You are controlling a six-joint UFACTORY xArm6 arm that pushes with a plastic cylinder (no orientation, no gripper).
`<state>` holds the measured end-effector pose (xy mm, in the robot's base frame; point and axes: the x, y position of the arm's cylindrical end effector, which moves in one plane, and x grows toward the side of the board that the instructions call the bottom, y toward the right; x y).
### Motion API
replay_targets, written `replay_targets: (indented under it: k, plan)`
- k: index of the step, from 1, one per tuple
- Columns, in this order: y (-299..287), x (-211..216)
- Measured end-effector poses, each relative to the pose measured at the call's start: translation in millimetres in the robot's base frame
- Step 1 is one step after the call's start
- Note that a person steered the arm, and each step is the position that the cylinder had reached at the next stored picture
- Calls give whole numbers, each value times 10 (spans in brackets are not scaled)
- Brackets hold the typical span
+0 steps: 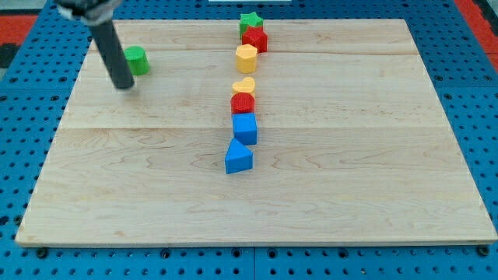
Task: Slide the green circle to the yellow heart
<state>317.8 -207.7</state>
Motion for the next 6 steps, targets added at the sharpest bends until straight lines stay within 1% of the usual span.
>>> replay_targets:
  k: [1,2,3,4,5,6]
  plan:
    - [-43,-442]
    - [-446,-443]
    - [-334,-925]
    - [678,-690]
    - [1229,-332]
    - [1101,-236]
